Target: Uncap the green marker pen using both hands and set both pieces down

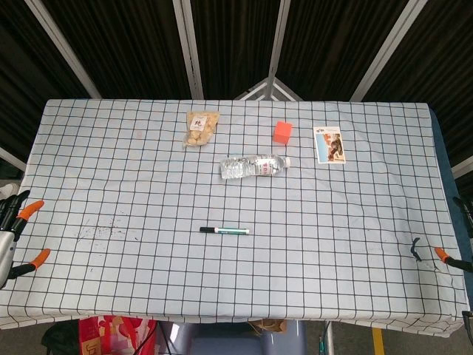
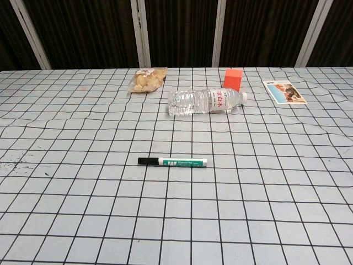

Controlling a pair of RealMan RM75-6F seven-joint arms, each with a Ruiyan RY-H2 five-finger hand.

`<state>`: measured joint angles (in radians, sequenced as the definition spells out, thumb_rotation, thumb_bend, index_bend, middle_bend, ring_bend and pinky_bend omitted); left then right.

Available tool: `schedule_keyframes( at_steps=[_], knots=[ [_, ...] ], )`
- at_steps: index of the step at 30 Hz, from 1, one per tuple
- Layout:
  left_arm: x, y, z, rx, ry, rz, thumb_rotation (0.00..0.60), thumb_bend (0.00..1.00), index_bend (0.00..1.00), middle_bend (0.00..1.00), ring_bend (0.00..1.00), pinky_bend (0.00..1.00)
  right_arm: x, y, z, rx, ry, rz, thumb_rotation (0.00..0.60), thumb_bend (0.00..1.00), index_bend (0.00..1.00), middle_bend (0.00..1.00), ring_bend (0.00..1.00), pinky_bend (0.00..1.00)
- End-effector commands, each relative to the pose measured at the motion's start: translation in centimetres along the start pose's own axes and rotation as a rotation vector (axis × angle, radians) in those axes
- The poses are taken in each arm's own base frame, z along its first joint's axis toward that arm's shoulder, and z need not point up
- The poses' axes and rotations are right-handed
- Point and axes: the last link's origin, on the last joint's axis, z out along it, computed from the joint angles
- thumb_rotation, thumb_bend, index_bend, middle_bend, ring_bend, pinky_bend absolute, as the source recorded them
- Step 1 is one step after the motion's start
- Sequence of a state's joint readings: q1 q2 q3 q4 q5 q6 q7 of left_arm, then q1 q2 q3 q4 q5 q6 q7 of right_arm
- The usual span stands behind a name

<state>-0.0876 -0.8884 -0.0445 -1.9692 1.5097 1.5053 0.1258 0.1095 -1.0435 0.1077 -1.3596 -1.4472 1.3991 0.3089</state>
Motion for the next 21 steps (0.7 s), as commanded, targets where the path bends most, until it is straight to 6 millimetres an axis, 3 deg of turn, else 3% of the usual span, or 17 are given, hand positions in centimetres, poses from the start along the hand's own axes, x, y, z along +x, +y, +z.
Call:
schedule_keyframes(
  at_steps=[1, 11, 21],
  knots=[
    [-0.15, -0.31, -0.06, 0.007, -0.006, -0.001, 0.600, 0.33, 0.16, 0.00, 0.00, 0.00, -0.04, -0.14, 0.12, -0.001, -0.001, 0.002, 0.600, 0.21, 0.09, 0.08, 0.16, 0.11],
    [-0.33, -0.94, -0.27, 0.013, 0.000, -0.009, 0.600, 0.33, 0.16, 0.00, 0.00, 0.00, -0.04, -0.74, 0.31, 0.012, -0.002, -0.013, 0.600, 0.21, 0.09, 0.08, 0.16, 0.11],
    [0.17, -0.06, 0.00, -0.003, 0.003, 0.001, 0.600, 0.33, 0.16, 0.00, 0.00, 0.00, 0.03, -1.11, 0.53, 0.015, -0.008, -0.010, 0.600, 0.21, 0.09, 0.08, 0.16, 0.12]
  ],
)
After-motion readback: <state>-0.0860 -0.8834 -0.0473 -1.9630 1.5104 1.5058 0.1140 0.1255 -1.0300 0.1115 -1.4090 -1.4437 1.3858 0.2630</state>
